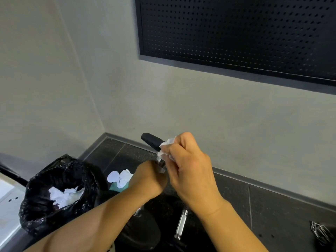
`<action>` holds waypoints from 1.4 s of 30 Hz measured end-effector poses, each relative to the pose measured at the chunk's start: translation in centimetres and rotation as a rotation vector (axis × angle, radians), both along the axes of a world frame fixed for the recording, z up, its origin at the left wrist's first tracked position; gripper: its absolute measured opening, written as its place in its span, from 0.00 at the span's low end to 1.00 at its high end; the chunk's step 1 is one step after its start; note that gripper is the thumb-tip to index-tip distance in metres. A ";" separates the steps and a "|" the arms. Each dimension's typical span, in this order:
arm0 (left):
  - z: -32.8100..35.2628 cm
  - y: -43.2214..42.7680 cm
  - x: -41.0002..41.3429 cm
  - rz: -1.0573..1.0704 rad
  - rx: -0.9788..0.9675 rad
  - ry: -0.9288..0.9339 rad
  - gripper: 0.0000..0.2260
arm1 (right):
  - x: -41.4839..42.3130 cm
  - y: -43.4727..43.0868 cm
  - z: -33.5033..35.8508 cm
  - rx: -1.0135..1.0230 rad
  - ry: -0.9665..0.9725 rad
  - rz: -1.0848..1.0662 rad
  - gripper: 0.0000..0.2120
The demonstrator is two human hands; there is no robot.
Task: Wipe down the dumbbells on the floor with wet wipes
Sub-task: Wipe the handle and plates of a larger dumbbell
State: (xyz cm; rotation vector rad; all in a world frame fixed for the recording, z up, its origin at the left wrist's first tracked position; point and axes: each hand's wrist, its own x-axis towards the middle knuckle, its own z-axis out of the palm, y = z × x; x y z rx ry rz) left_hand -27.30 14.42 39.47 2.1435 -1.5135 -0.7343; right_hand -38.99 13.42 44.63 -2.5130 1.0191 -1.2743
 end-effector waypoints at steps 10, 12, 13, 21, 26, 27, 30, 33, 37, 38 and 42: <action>0.4 1.2 0.7 -0.192 -0.016 -0.529 0.10 | 1.5 -5.2 2.1 0.579 0.049 0.106 0.05; 0.3 1.4 0.7 -0.218 -0.061 -0.569 0.12 | 1.8 -6.7 2.1 0.785 -0.024 0.123 0.08; 0.2 1.4 0.8 -0.224 -0.081 -0.574 0.12 | 2.0 -7.4 2.0 0.864 -0.063 0.120 0.10; 0.1 1.6 0.7 -0.241 -0.202 -0.543 0.14 | 1.3 -10.0 1.0 1.289 -0.157 -0.085 0.04; 0.1 1.5 0.4 -0.224 -0.228 -0.509 0.13 | 0.0 -10.2 -0.8 1.500 -0.236 -0.180 0.12; 0.1 1.5 0.3 -0.222 -0.222 -0.495 0.12 | -0.3 -10.2 -1.4 1.529 -0.191 -0.189 0.14; 0.2 1.5 0.2 -0.200 -0.212 -0.459 0.10 | -1.8 -9.8 -4.2 1.655 -0.128 -0.163 0.16; 0.7 0.8 0.7 -0.148 -0.206 -0.440 0.09 | -3.6 -8.0 -6.5 1.797 -0.194 -0.100 0.16; 1.2 0.0 1.5 -0.112 -0.203 -0.434 0.09 | -4.2 -7.0 -7.4 1.638 -0.509 -0.171 0.12; 1.3 -0.1 1.7 -0.111 -0.203 -0.430 0.08 | -4.0 -7.1 -6.7 1.484 -0.573 -0.212 0.12; 1.4 -0.3 1.9 -0.142 -0.197 -0.433 0.04 | -2.9 -5.6 -0.8 1.019 -0.770 -0.023 0.10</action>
